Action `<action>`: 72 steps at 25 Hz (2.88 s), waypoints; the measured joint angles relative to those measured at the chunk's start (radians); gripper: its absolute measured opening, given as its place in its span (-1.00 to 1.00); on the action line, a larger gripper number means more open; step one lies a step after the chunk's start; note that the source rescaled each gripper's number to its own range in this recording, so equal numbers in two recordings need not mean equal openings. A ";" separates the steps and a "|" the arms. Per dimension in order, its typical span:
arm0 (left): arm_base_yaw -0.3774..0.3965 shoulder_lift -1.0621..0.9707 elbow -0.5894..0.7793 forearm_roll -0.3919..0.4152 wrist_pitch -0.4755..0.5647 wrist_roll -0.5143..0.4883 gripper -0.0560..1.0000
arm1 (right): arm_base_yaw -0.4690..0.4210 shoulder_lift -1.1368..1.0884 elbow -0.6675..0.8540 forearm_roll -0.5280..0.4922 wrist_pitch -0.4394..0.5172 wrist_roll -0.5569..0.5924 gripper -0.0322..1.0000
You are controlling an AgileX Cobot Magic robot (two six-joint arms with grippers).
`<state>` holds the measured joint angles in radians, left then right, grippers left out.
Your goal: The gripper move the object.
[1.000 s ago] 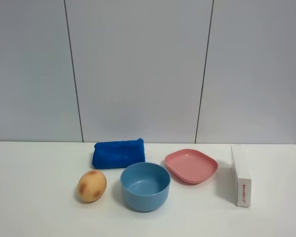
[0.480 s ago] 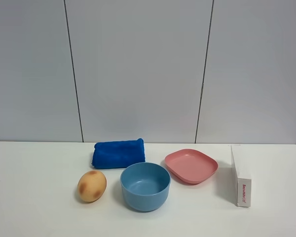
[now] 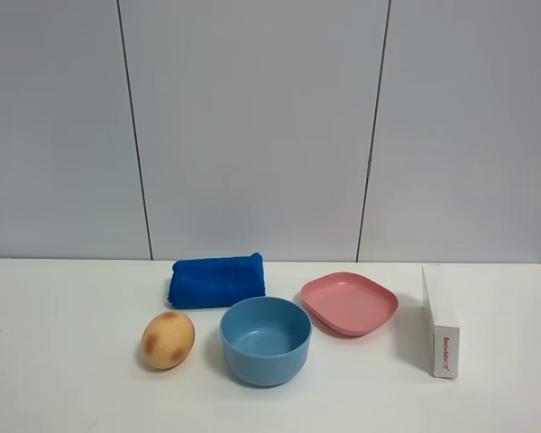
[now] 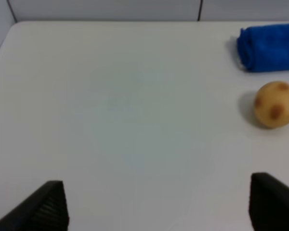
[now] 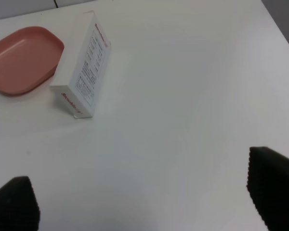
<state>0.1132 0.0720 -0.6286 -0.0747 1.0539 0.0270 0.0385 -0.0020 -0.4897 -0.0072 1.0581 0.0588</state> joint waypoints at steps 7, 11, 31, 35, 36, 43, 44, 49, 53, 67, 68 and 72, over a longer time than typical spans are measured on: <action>0.000 0.330 -0.284 -0.024 -0.076 0.008 0.75 | 0.000 0.000 0.000 0.000 0.000 0.000 1.00; 0.000 0.550 -0.410 -0.035 -0.158 0.019 0.75 | 0.000 0.000 0.000 0.000 0.000 0.000 1.00; -0.430 1.387 -0.614 -0.333 -0.338 0.427 0.75 | 0.000 0.000 0.000 0.000 0.000 0.000 1.00; -0.529 1.507 -0.614 -0.333 -0.414 0.480 0.75 | 0.000 0.000 0.000 0.000 0.000 0.000 1.00; -0.546 1.531 -0.614 -0.334 -0.433 0.490 0.75 | 0.000 0.000 0.000 0.000 0.000 0.000 1.00; -0.600 1.668 -0.614 -0.335 -0.553 0.570 0.75 | 0.000 0.000 0.000 0.000 0.000 0.000 1.00; -0.602 1.681 -0.614 -0.335 -0.560 0.588 0.75 | 0.000 0.000 0.000 0.000 0.000 0.000 1.00; -0.604 1.742 -0.647 -0.335 -0.563 0.654 0.75 | 0.000 0.000 0.000 0.000 0.000 0.000 1.00; -0.604 1.797 -0.697 -0.336 -0.568 0.663 0.75 | 0.000 0.000 0.000 0.000 0.000 0.000 1.00; -0.610 1.941 -0.737 -0.342 -0.596 0.663 0.75 | 0.000 0.000 0.000 0.000 0.000 0.000 1.00; -0.613 1.947 -0.737 -0.342 -0.608 0.663 0.75 | 0.000 0.000 0.000 0.000 0.000 0.000 1.00; -0.626 1.977 -0.737 -0.344 -0.649 0.663 0.75 | 0.000 0.000 0.000 0.000 0.000 0.000 1.00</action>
<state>-0.5128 2.0488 -1.3654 -0.4189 0.4053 0.6897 0.0385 -0.0020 -0.4897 -0.0072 1.0577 0.0588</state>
